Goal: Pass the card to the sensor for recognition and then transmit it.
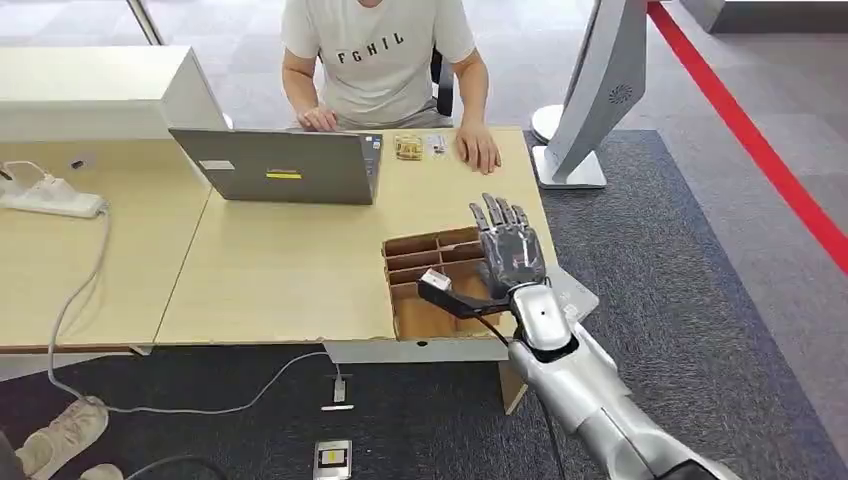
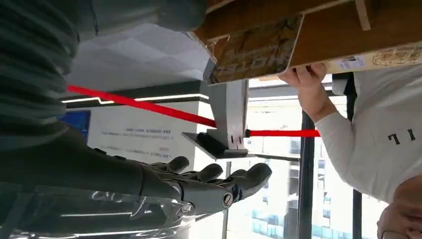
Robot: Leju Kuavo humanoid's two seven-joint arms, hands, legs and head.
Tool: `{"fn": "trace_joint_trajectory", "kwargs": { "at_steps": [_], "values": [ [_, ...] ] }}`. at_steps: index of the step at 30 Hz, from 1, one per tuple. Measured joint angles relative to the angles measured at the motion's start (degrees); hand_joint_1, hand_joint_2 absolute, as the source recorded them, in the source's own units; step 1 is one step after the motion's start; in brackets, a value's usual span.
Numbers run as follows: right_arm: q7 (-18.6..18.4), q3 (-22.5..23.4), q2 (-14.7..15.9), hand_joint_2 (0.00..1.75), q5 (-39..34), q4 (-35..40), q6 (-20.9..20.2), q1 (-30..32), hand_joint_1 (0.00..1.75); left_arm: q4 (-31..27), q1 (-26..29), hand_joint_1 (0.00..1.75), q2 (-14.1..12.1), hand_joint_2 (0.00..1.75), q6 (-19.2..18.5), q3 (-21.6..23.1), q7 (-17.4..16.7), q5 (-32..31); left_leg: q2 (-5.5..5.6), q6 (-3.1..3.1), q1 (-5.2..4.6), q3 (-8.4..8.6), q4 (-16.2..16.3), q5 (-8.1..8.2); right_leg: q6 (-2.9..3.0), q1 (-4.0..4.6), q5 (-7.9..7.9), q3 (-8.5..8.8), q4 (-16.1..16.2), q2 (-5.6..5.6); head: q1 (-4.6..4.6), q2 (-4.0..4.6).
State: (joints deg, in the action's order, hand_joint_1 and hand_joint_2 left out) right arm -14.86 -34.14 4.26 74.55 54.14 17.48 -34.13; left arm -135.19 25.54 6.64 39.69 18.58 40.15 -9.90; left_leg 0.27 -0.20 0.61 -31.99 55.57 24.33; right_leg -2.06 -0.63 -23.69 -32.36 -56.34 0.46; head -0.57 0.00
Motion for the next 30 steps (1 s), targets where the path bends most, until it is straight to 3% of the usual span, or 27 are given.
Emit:
{"fn": "trace_joint_trajectory", "kwargs": {
  "at_steps": [1, 9, 12, 13, 14, 15, 16, 30],
  "values": [
    [-0.1, 0.0, 0.1, 1.75, 0.0, 0.0, -0.1, 0.1, 1.57, 0.0, 0.0, 0.00, 0.0, 1.75, 0.0, 0.0, 0.0, 0.1, 0.00, 0.00, 0.00, 0.00, 0.0, 0.00, 0.00, 0.00, 0.00, 0.00, 0.0, 0.00, -0.02, 0.00],
    [-0.2, 0.0, 0.2, 1.75, -0.5, 0.0, -0.2, 0.6, 1.62, 0.0, 0.1, 0.00, 0.0, 1.75, 0.0, -0.1, 0.0, -1.2, 0.00, 0.00, 0.00, 0.00, 0.0, 0.00, 0.00, 0.00, 0.00, 0.00, 0.0, 0.00, 0.00, 0.00],
    [-0.2, 0.0, 0.1, 1.75, -0.6, 0.0, -0.2, 0.5, 1.54, 0.0, 0.1, 0.00, 0.0, 1.75, 0.0, -0.1, 0.0, -1.6, 0.00, 0.00, 0.00, 0.00, 0.0, 0.00, 0.00, 0.00, 0.00, 0.01, 0.0, 0.00, 0.00, 0.00],
    [-0.1, 0.0, 0.1, 1.75, -0.6, 0.0, -0.2, 0.5, 1.36, 0.0, 0.1, 0.00, 0.0, 1.75, 0.0, -0.1, 0.0, -1.7, 0.00, 0.00, 0.00, -0.01, 0.0, 0.00, 0.00, 0.00, 0.00, 0.01, 0.0, 0.00, 0.00, 0.00],
    [0.0, 0.0, 0.0, 1.75, -0.6, 0.0, -0.2, 0.5, 1.36, 0.0, 0.2, 0.00, 0.0, 1.75, 0.0, -0.1, 0.0, -1.8, 0.00, 0.00, 0.00, 0.00, 0.0, 0.00, 0.00, 0.00, 0.00, 0.01, 0.0, 0.00, 0.00, 0.00],
    [0.1, 0.0, 0.0, 1.75, -0.6, 0.0, -0.2, 0.5, 0.30, 0.0, 0.2, 0.00, 0.0, 1.75, 0.0, -0.1, 0.0, -2.0, 0.00, 0.00, 0.00, 0.00, 0.0, 0.00, 0.00, 0.00, 0.00, 0.01, 0.0, 0.00, 0.00, 0.00],
    [0.2, 0.0, 0.0, 1.75, -0.6, 0.0, -0.2, 0.5, 0.00, 0.0, 0.2, 0.00, 0.0, 1.75, 0.0, -0.1, 0.0, -2.1, 0.00, 0.00, 0.00, 0.00, 0.0, 0.00, 0.00, 0.00, 0.00, 0.01, 0.0, 0.00, -0.02, 0.00],
    [0.5, -0.2, -1.8, 1.75, 0.2, -2.4, 1.5, -0.7, 0.00, 0.0, 0.4, 0.00, 0.1, 1.75, 0.0, -0.1, 0.0, -3.0, 0.00, 0.00, 0.00, -0.01, 0.0, 0.00, 0.00, 0.00, 0.00, 0.01, 0.0, 0.00, 0.00, 0.00]
  ]
}}
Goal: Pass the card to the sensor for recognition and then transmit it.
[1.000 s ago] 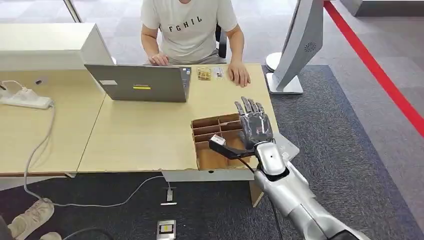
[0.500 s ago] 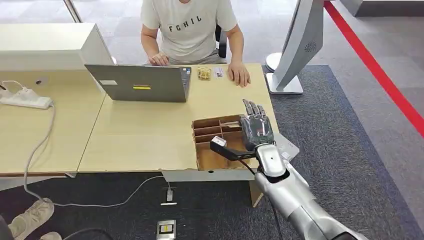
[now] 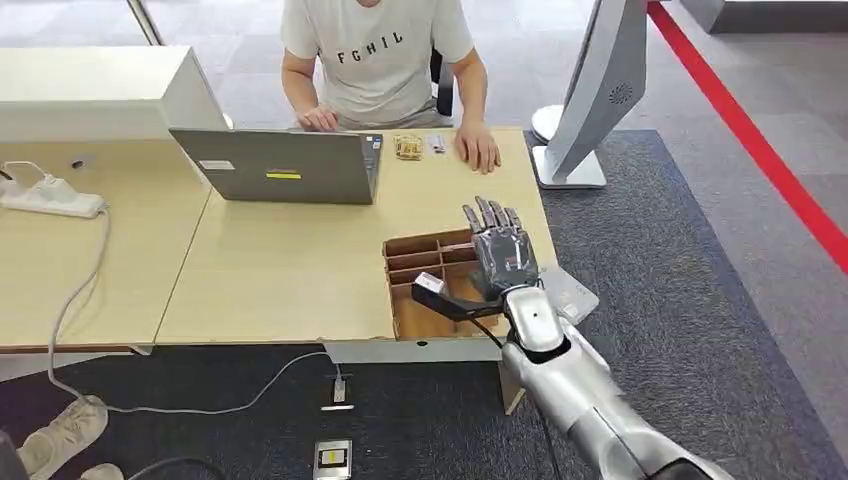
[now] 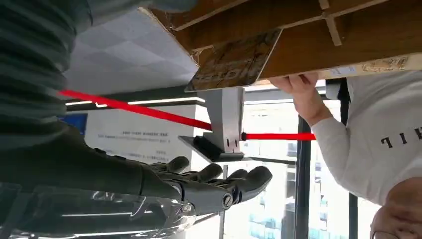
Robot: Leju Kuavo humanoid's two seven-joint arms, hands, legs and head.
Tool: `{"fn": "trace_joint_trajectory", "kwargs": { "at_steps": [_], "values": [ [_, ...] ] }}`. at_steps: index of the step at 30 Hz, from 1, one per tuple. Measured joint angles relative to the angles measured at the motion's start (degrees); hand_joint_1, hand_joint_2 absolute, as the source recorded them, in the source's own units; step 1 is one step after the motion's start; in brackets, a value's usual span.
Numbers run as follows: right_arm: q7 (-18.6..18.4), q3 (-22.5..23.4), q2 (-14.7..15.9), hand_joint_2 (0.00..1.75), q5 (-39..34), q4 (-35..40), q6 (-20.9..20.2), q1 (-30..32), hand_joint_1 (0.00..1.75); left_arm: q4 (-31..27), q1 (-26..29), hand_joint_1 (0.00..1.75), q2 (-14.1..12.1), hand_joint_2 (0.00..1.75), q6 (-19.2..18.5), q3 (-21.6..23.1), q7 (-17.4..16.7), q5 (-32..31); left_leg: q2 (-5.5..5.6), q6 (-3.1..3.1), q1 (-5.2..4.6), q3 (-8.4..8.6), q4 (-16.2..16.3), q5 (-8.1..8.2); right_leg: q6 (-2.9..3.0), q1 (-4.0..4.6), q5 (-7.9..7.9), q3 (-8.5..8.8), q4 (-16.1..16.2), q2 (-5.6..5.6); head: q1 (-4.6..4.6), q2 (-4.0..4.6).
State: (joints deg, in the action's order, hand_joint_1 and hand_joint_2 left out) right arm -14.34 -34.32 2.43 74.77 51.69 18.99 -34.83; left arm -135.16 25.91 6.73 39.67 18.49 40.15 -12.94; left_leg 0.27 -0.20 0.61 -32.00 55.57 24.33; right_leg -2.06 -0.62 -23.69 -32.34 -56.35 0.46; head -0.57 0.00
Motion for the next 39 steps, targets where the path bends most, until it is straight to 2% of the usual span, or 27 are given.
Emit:
{"fn": "trace_joint_trajectory", "kwargs": {
  "at_steps": [8, 9, 10, 11, 12, 13, 37, 38, 39],
  "values": [
    [0.0, 0.0, -0.6, 1.75, 0.3, -1.0, 0.0, -0.6, 0.00, 0.0, 0.0, 0.00, 0.0, 1.75, 0.0, 0.0, 0.0, 0.4, 0.00, 0.00, 0.00, 0.00, 0.0, 0.00, 0.00, 0.00, 0.00, 0.00, 0.0, 0.00, -0.02, 0.00],
    [0.0, 0.0, -0.6, 1.75, 0.3, -1.0, 0.0, -0.6, 0.05, 0.0, 0.0, 0.00, 0.0, 1.75, 0.0, 0.0, 0.0, 0.6, 0.00, 0.00, 0.00, -0.01, 0.0, 0.00, 0.00, 0.00, 0.00, 0.00, 0.0, 0.00, 0.00, 0.00],
    [0.0, 0.0, -0.7, 1.75, 0.4, -1.0, 0.0, -0.7, 0.21, 0.0, 0.0, 0.00, 0.0, 1.75, 0.0, 0.0, 0.0, 0.7, 0.00, 0.00, 0.00, -0.01, 0.0, 0.00, 0.00, 0.00, 0.00, 0.00, 0.0, 0.00, 0.00, 0.00],
    [0.0, 0.0, -0.7, 1.75, 0.5, -1.0, -0.1, -0.7, 1.50, 0.0, 0.0, 0.00, 0.0, 1.75, 0.0, 0.0, 0.0, 0.8, 0.00, 0.00, 0.00, 0.00, 0.0, 0.00, 0.00, 0.00, 0.00, 0.00, 0.0, 0.00, -0.02, 0.00],
    [0.0, 0.0, -0.8, 1.75, 0.6, -1.0, -0.1, -0.7, 1.69, 0.0, 0.0, 0.00, 0.0, 1.75, 0.0, 0.0, 0.0, 0.9, 0.00, 0.00, 0.00, 0.00, 0.0, 0.00, 0.00, 0.00, 0.00, 0.00, 0.0, 0.00, 0.00, 0.00],
    [0.0, 0.0, -0.9, 1.75, 0.7, -1.0, -0.2, -0.7, 1.75, 0.0, 0.0, 0.00, 0.1, 1.75, 0.0, 0.0, 0.0, 0.9, 0.00, 0.00, 0.00, 0.00, 0.0, 0.00, 0.00, 0.00, 0.00, 0.00, 0.0, 0.00, 0.00, 0.00],
    [0.4, -0.2, -4.9, 1.75, 1.0, -6.1, -0.2, -2.9, 1.75, 0.0, 0.2, 0.00, 2.3, 1.75, 0.0, 0.3, 0.0, -3.4, 0.00, 0.00, 0.00, -0.01, 0.0, 0.00, 0.00, 0.00, 0.00, -0.01, 0.0, 0.00, 0.00, 0.00],
    [0.5, -0.2, -4.9, 1.75, 1.0, -6.3, -0.2, -3.0, 0.52, 0.0, 0.2, 0.00, 2.6, 1.75, 0.0, 0.2, 0.0, -3.3, 0.00, 0.00, 0.00, -0.01, 0.0, 0.00, 0.00, 0.00, 0.00, -0.01, 0.0, 0.00, 0.00, 0.00],
    [0.6, -0.2, -5.0, 1.75, 1.0, -6.7, 0.0, -3.1, 0.09, 0.0, 0.2, 0.00, 3.1, 1.75, 0.0, 0.2, 0.0, -3.3, 0.00, 0.00, 0.00, -0.01, 0.0, 0.00, 0.00, 0.00, 0.00, -0.01, 0.0, 0.00, 0.00, 0.00]
  ]
}}
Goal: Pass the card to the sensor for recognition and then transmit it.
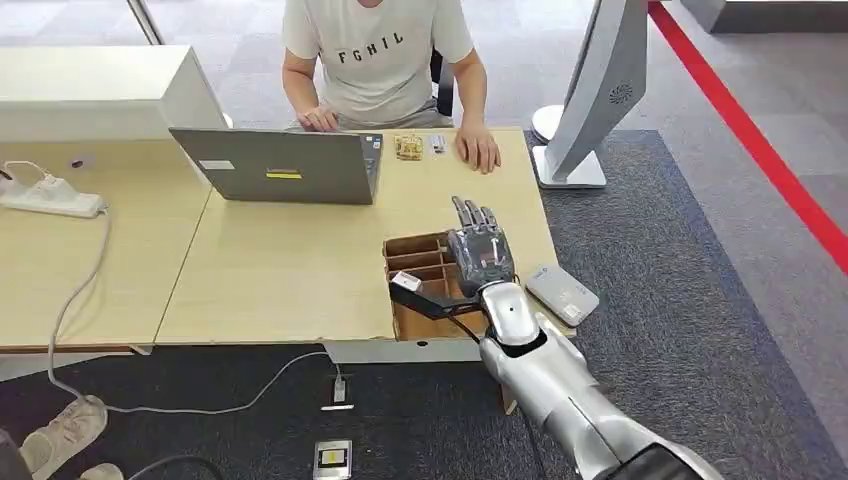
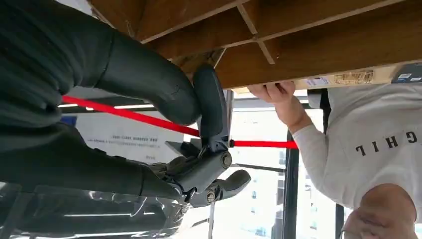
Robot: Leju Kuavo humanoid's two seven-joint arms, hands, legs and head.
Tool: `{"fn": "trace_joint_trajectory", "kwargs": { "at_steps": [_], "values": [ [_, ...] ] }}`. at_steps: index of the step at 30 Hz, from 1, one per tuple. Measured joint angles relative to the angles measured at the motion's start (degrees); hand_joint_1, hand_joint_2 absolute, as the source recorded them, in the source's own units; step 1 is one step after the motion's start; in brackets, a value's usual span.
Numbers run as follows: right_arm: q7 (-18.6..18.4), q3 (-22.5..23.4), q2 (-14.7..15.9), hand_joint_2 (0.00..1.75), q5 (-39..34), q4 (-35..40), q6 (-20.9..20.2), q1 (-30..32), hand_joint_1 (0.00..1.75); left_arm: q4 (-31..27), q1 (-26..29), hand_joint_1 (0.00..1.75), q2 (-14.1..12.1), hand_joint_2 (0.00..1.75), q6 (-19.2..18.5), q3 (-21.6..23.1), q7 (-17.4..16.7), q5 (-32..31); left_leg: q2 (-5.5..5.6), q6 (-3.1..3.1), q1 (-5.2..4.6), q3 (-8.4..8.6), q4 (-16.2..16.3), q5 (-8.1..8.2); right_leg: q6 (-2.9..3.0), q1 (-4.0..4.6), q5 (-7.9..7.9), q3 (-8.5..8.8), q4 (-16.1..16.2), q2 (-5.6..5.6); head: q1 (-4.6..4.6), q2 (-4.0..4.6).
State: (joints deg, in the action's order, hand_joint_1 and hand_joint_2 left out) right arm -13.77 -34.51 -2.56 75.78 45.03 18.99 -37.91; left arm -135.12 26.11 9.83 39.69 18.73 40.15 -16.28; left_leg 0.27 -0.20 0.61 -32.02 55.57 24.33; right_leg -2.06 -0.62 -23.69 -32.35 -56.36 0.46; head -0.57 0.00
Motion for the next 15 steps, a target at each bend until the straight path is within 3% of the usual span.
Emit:
{"fn": "trace_joint_trajectory", "kwargs": {
  "at_steps": [1, 7, 15],
  "values": [
    [0.1, 0.0, 0.0, 1.75, -0.1, -0.3, 0.3, -0.1, 0.00, 0.0, 0.0, 0.00, 0.4, 1.75, 0.0, 0.0, 0.0, -0.1, 0.00, 0.00, 0.00, 0.00, 0.0, 0.00, 0.00, 0.00, 0.00, 0.00, 0.0, 0.00, 0.00, 0.00],
    [0.3, 0.0, -0.3, 1.75, -0.5, -1.4, 2.4, -0.7, 0.00, 0.0, 0.1, 0.00, 1.9, 1.75, 0.0, 0.0, 0.0, -0.8, 0.00, 0.00, 0.00, 0.00, 0.0, 0.00, 0.00, 0.00, 0.00, 0.00, 0.0, 0.00, 0.00, 0.00],
    [0.8, 0.6, -0.4, 1.75, -4.3, -0.7, 9.1, -2.4, 0.00, 0.4, 0.8, 0.00, 3.2, 1.75, 0.0, 0.0, 0.0, -1.3, -0.01, 0.00, 0.00, 0.02, 0.0, 0.00, 0.00, 0.00, 0.00, 0.00, 0.0, 0.00, 0.00, 0.00]
  ]
}}
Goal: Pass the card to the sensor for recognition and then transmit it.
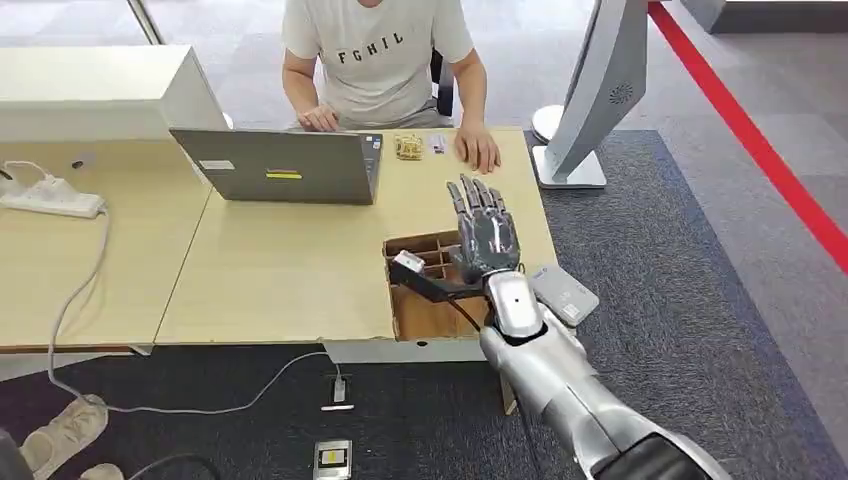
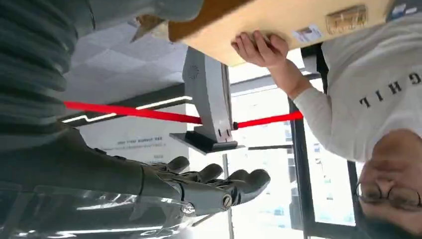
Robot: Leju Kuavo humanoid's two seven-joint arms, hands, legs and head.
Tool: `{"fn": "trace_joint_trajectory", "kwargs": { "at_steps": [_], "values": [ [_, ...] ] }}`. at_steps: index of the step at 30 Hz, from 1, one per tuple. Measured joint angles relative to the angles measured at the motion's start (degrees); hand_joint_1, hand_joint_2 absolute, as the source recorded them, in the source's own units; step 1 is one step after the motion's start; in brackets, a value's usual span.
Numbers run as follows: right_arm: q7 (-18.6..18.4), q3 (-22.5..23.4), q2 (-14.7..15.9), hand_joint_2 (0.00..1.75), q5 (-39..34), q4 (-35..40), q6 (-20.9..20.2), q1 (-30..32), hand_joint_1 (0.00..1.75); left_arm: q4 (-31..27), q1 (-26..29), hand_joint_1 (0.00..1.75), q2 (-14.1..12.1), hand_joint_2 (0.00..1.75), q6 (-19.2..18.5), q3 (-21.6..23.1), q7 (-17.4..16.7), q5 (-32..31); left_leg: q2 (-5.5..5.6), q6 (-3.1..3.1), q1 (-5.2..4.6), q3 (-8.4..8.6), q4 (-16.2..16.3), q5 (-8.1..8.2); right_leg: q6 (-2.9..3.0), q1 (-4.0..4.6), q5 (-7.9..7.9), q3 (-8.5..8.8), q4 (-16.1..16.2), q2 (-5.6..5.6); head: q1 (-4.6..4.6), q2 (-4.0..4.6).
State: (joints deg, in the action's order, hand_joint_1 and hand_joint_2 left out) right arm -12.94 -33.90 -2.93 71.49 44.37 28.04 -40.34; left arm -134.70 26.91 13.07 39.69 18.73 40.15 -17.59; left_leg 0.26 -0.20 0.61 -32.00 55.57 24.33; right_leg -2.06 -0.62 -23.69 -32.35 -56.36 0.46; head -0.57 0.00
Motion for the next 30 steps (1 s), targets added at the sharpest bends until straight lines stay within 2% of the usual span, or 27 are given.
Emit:
{"fn": "trace_joint_trajectory", "kwargs": {
  "at_steps": [5, 8, 10, 14, 16, 23, 27, 30],
  "values": [
    [0.3, 0.2, 0.0, 1.75, -0.8, 0.6, 0.6, -0.4, 0.00, 0.2, 0.1, 0.00, 0.4, 1.75, 0.0, 0.0, 0.0, 0.0, 0.00, 0.00, 0.00, -0.01, 0.0, 0.00, 0.00, 0.00, 0.00, 0.00, 0.0, 0.00, -0.02, 0.00],
    [2.2, 0.6, 0.0, 1.75, -2.9, 2.1, 1.9, -0.5, 0.00, 0.5, 0.1, 0.00, 0.7, 1.75, 0.0, 0.0, 0.0, -0.2, 0.00, 0.00, 0.00, -0.01, 0.0, 0.00, 0.00, 0.00, 0.00, 0.00, 0.0, 0.00, 0.00, 0.00],
    [2.4, 0.6, 0.0, 1.75, -2.8, 3.1, 1.0, -1.0, 0.00, 0.6, 0.1, 0.00, 0.7, 1.75, 0.0, 0.0, 0.0, -0.2, 0.00, 0.00, 0.00, 0.01, 0.0, 0.00, 0.00, 0.00, 0.00, -0.01, 0.0, 0.00, 0.00, 0.00],
    [-0.4, 0.6, 0.7, 1.75, -1.6, 4.7, -3.4, -1.3, 0.00, 0.6, 0.0, 0.00, 0.5, 1.75, 0.0, 0.0, 0.0, 1.0, 0.01, 0.00, 0.00, 0.03, 0.0, 0.00, 0.00, 0.00, 0.00, -0.03, 0.0, 0.00, 0.00, 0.00],
    [-0.9, 0.7, 1.7, 1.75, -2.0, 5.1, -4.2, -1.0, 0.00, 0.6, 0.0, 0.00, 0.2, 1.75, 0.0, -0.1, 0.0, 2.1, 0.00, 0.00, 0.00, 0.02, 0.0, 0.00, 0.00, 0.00, 0.00, -0.01, 0.0, 0.00, 0.00, 0.00],
    [1.6, 1.7, 4.0, 1.75, -7.0, 7.0, -2.9, 1.2, 0.00, 0.5, 0.0, 0.00, -0.5, 1.75, 0.0, -0.5, 0.0, 2.3, -0.01, 0.01, -0.01, 0.02, 0.0, 0.01, 0.00, -0.01, 0.01, -0.02, 0.0, -0.02, -0.02, 0.00],
    [5.0, 3.0, 5.0, 1.75, -16.2, 10.2, -3.2, 3.1, 0.00, 0.5, -0.1, 0.00, -0.8, 1.75, 0.0, -0.6, 0.0, 2.1, -0.01, 0.00, -0.01, 0.03, 0.0, 0.01, 0.00, 0.00, 0.00, -0.03, 0.0, -0.02, 0.02, 0.00],
    [3.5, 4.1, 7.0, 1.75, -19.6, 14.7, -5.2, 6.0, 0.00, 0.4, -0.2, 0.00, -1.1, 1.75, 0.0, -0.7, 0.0, 4.4, 0.03, 0.01, -0.01, 0.03, 0.0, 0.01, -0.01, 0.00, 0.00, -0.02, 0.1, -0.01, -0.02, 0.00]
  ]
}}
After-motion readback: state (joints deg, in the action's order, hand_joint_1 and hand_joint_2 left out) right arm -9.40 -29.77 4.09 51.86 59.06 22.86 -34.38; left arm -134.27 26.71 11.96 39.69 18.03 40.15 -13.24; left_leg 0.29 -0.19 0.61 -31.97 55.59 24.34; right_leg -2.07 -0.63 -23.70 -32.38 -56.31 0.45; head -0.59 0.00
